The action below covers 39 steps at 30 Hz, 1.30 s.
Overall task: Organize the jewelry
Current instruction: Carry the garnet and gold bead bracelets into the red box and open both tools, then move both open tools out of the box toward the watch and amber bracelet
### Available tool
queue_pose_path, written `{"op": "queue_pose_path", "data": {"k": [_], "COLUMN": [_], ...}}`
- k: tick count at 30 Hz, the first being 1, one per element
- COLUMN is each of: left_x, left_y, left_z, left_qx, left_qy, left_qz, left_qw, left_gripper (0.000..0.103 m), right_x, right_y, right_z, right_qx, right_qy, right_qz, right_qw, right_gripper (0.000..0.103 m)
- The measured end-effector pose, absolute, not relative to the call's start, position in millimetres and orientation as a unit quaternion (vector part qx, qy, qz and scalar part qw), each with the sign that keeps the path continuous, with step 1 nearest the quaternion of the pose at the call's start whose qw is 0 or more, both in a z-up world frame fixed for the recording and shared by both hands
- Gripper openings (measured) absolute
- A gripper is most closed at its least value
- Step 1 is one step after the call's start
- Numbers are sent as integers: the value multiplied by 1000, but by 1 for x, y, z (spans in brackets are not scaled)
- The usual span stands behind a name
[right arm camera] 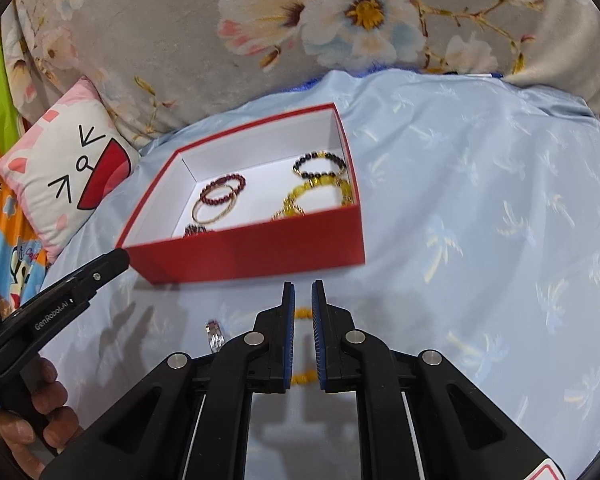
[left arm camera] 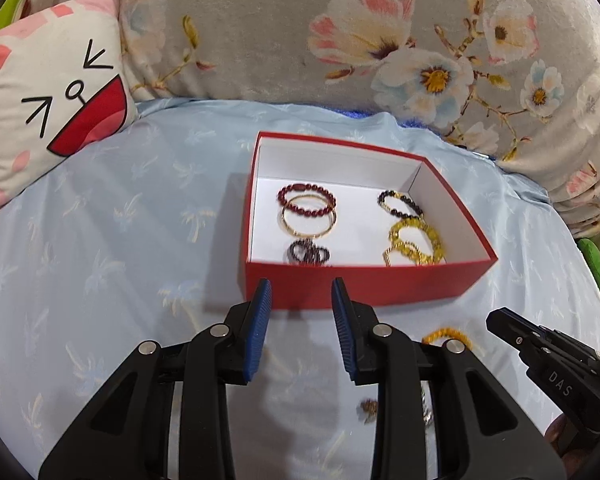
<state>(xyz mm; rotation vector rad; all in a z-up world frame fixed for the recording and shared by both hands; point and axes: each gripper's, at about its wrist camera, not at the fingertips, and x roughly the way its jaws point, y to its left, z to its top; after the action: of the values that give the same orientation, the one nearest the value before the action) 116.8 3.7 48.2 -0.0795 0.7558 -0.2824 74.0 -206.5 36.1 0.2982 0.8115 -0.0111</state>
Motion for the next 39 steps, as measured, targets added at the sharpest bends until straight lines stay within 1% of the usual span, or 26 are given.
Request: {"op": "queue_pose_path", "data": {"k": [3,4,5,16,28,29,30,32,35,37,39], "left_x": [105,101,97,70,70,70,71,72,73,73,72], "left_y": [8,10,11,1,-6,-6,-5,-4,-4,-4,-6], "left_z": [41,38,35,11,1,1,0,-1,-2,-2,-2], "left_qx": [-43,-47,-48,-38,-33,-34,-34,-37,-40,-39,-39], "left_qy": [379,383,386,418,431,432,433,434,436,436,436], "left_qz": [-141,-143,-144,-158,-167,-166,-165,-164,-164,-165,-168], "left_qw": [914,911,910,894,886,886,886,885,884,884,883], "left_gripper": [32,38,40,40,41,41,41,41,41,42,43], "right_x": [62,58,56,39,69,72,75,78,79,80,81], "right_y": [-208,-209,-210,-212,-215,-216,-216,-215,-212,-209,-206], "right_z": [28,26,24,10,0,-1,-3,-5,-5,-5,-5], "right_qx": [147,148,149,155,145,145,145,143,128,117,99], "right_qy": [404,406,408,426,433,434,436,434,431,430,429], "right_qz": [-10,-11,-12,-14,-21,-21,-21,-22,-27,-31,-42], "right_qw": [903,902,901,891,890,889,888,889,893,895,897], "right_gripper": [10,10,11,10,11,13,18,20,20,18,11]}}
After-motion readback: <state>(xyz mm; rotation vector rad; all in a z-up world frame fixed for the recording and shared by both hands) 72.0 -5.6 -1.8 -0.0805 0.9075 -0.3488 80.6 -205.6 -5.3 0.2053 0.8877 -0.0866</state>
